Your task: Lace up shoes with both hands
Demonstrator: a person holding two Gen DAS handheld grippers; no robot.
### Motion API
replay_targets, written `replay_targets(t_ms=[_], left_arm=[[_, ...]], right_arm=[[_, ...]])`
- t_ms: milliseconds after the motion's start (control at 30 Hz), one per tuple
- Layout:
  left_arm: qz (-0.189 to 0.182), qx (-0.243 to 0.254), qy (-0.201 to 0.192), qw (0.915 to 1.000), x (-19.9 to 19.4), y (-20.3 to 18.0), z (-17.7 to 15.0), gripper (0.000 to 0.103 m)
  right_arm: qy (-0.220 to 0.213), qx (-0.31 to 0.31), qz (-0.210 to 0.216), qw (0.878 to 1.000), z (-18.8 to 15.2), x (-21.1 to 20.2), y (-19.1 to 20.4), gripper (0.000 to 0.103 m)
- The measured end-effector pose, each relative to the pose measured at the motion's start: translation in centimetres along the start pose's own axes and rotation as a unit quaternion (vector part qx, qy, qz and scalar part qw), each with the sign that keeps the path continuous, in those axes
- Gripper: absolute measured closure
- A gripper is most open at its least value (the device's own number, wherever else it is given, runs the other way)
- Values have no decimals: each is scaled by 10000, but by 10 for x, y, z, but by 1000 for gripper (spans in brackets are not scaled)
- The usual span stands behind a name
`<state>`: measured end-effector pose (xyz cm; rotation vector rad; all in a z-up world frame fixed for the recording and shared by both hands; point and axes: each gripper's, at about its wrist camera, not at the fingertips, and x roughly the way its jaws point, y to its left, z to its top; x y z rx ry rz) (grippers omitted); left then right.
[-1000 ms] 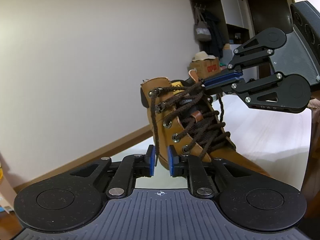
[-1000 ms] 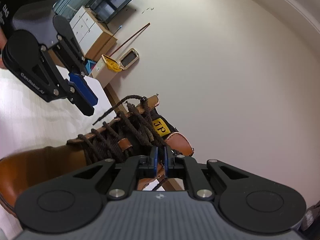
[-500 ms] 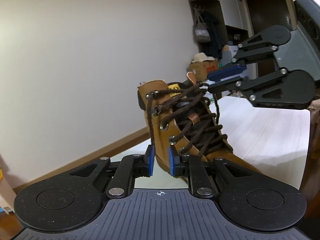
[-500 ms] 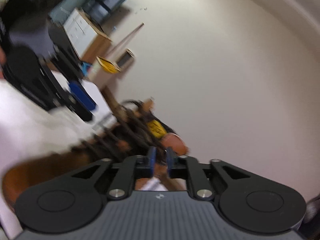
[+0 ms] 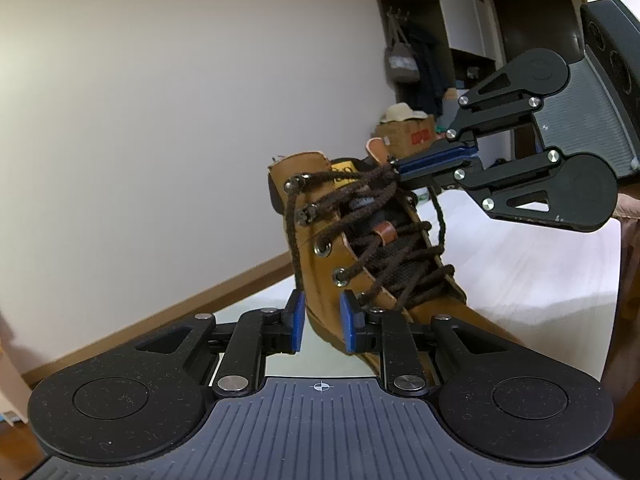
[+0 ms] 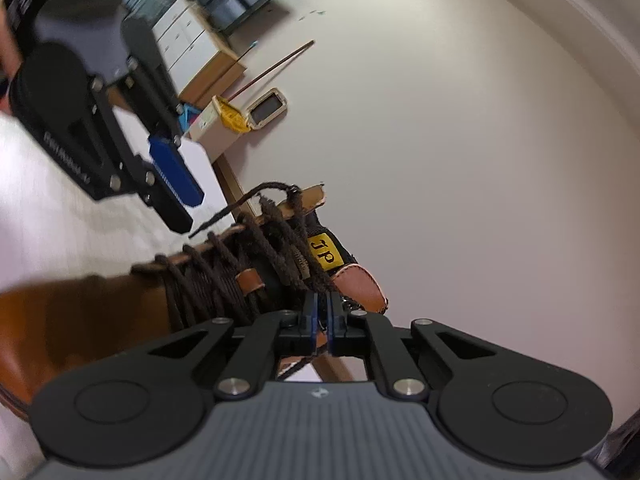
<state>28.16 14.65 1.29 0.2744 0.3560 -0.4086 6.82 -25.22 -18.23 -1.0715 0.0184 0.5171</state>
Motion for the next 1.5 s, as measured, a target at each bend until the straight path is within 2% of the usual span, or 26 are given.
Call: replay_targets(t_ms=[133,367,500,533,667,833,867,933,967,1067,1200,1233,1333,1467,1500], left_arm=[[2,-42,-6,10000,0,-1,0,81],[18,-50,-18,10000,-3,-2,0,80],[37,-32,-43,10000,-5,-3,1,80],[35,-12,-52,10000,-5,-3,1,79],[39,-9,-68,10000,-3,-4,3,78],[38,-34,-70,10000,-1,-4,4,76],[38,-28,-53,10000,0,-5,3,76],[49,-27,-28,10000,1,-6,2,75],[54,-30,-26,10000,0,-7,3,75],[85,-42,-7,10000,1,-5,2,75],[124,-59,-9,9999,0,-4,1,75],[132,-61,-29,9999,-1,-4,2,74],[153,-24,-69,9999,-3,-4,4,72],[198,-8,-66,9998,2,2,8,72],[205,-8,-55,9998,3,3,9,72]], right_arm=[[78,66,1,9999,31,29,6,99],[-73,746,713,9946,52,15,9,103],[-73,851,329,9958,44,12,6,101],[-33,842,184,9963,42,15,3,98],[42,557,73,9984,48,36,8,90],[131,183,-34,9997,56,61,15,92],[122,238,-36,9996,57,64,14,98],[85,451,3,9989,60,66,10,100],[40,683,105,9976,63,62,7,101],[-132,719,436,9964,68,49,15,103],[-119,840,407,9956,64,52,15,102],[-113,945,336,9949,63,53,11,102],[-142,1148,174,9931,57,50,7,88],[51,1592,29,9872,50,50,-1,87],[146,1915,86,9813,42,52,-8,86]])
